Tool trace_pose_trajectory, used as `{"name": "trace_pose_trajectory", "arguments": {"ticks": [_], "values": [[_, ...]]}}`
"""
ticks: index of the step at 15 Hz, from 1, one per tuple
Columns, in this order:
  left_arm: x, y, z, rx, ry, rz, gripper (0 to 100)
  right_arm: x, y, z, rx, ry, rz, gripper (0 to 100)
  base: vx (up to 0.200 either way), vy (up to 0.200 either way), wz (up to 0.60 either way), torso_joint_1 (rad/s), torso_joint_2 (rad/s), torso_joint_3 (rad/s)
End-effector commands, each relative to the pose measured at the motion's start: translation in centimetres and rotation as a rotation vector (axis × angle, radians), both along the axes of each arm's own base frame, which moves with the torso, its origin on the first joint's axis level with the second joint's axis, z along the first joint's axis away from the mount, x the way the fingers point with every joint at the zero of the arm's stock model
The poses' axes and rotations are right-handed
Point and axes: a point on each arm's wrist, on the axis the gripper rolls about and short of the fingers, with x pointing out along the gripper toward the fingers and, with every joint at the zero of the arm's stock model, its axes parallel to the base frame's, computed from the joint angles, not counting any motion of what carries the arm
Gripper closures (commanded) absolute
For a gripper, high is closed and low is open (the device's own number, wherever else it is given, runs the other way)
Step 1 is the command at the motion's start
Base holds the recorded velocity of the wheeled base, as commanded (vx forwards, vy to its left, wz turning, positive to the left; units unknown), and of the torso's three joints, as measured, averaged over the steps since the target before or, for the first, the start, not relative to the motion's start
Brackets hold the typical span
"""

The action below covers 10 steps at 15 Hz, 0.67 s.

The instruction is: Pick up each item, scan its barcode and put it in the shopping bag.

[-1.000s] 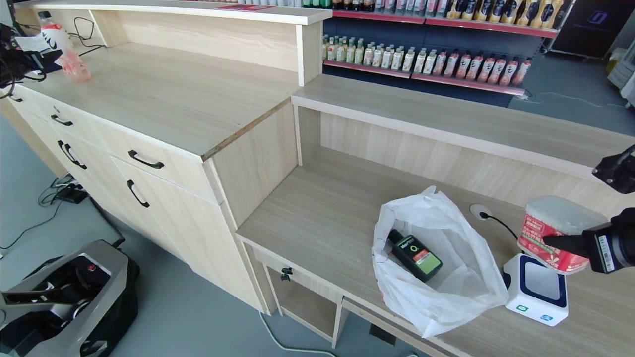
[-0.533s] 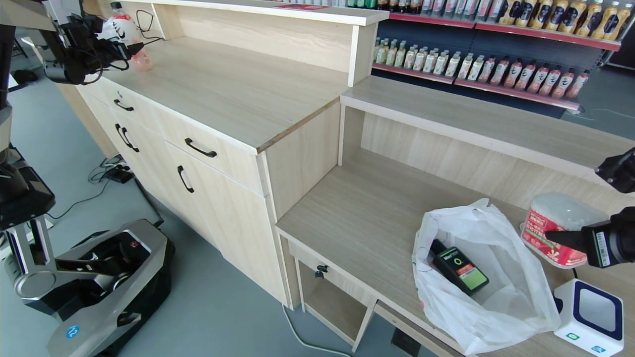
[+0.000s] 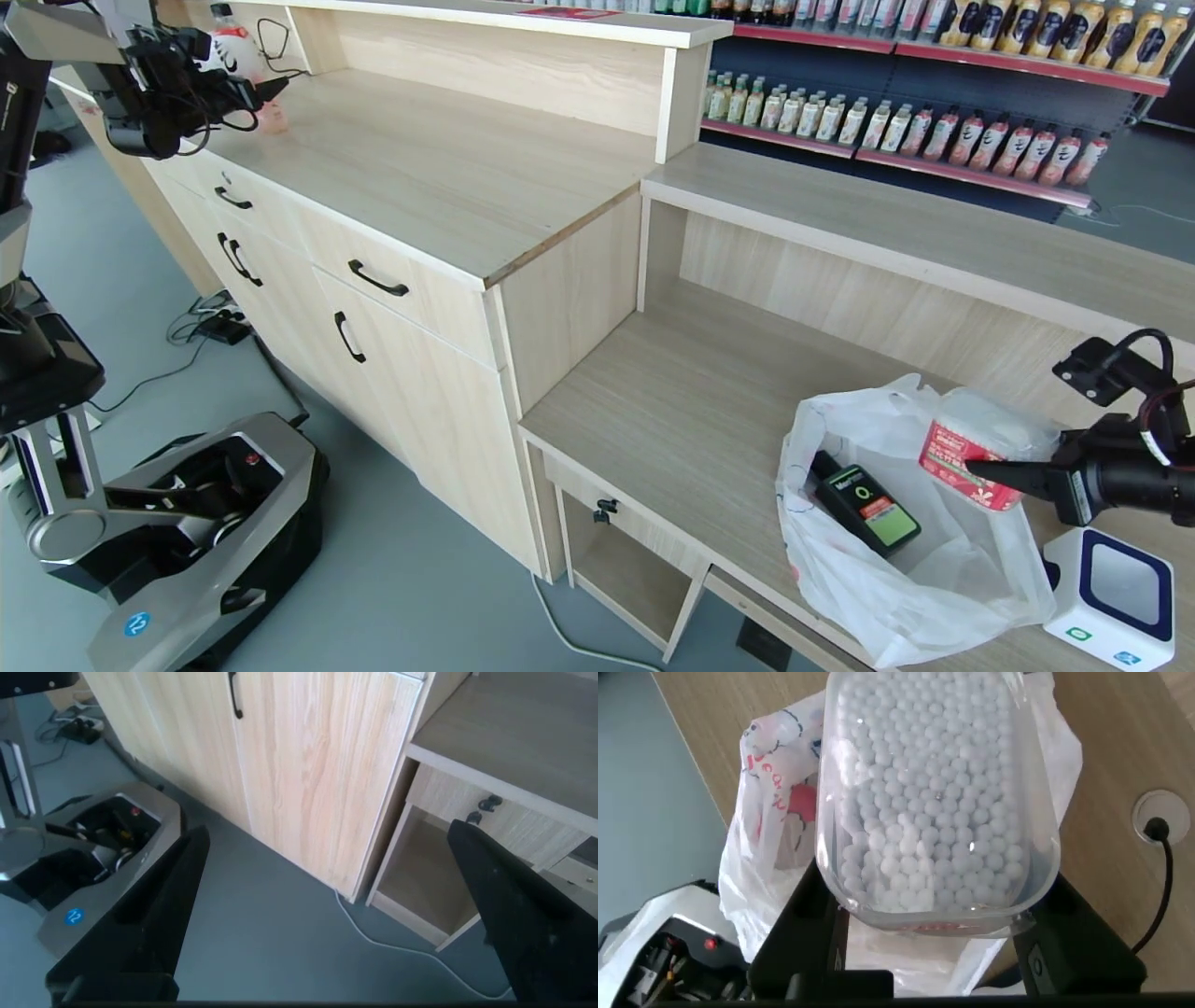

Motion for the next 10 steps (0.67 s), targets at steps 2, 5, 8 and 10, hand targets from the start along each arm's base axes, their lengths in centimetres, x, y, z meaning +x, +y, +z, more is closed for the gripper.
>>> {"name": "trace_pose_trajectory", "arguments": {"ticks": [2, 5, 8, 10], "values": [[0.0, 0.0, 0.0, 0.000, 0.000, 0.000, 0, -0.3, -2.1, -3.2, -0.015, 0.086, 0.014, 100, 0.000, 0.000, 0.00, 0.000, 0.00, 0.000], [0.0, 0.0, 0.0, 0.000, 0.000, 0.000, 0, 0.2, -3.8, -5.0, -0.034, 0.124, 0.008, 100, 0.000, 0.000, 0.00, 0.000, 0.00, 0.000], [0.0, 0.0, 0.0, 0.000, 0.000, 0.000, 0, 0.6, -4.9, -5.8, -0.044, 0.120, 0.025, 100, 0.000, 0.000, 0.00, 0.000, 0.00, 0.000], [0.0, 0.0, 0.0, 0.000, 0.000, 0.000, 0, 1.3, -5.3, -5.9, -0.038, 0.110, 0.036, 100, 0.000, 0.000, 0.00, 0.000, 0.00, 0.000]]}}
